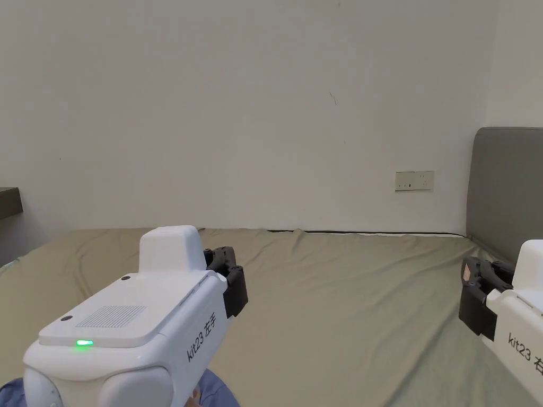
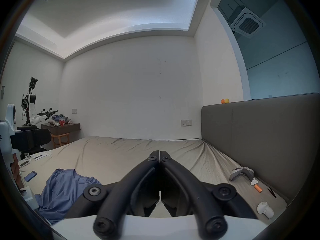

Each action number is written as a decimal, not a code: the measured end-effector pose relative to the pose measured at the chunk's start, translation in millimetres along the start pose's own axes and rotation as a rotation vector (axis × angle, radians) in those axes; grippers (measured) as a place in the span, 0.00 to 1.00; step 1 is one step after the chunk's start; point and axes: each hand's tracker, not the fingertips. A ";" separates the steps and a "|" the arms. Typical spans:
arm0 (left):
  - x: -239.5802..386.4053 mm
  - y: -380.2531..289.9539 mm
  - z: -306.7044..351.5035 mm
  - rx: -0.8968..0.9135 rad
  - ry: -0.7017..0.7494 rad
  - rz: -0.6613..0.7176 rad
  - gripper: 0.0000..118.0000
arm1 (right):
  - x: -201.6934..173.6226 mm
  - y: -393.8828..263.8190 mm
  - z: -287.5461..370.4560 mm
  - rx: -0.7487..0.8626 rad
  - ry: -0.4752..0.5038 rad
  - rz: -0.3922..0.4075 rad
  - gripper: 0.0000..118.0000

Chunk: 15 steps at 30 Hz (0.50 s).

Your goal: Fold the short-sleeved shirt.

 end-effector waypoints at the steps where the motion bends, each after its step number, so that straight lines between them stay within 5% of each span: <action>1: 0.2 -0.4 -0.4 -0.003 0.001 -0.004 0.00 | 0.7 -0.8 -0.2 -0.005 -0.001 -0.005 0.00; 15: 1.2 -5.3 -4.5 -0.028 0.002 -0.028 0.00 | 1.9 -5.1 -0.9 -0.020 0.003 0.001 0.00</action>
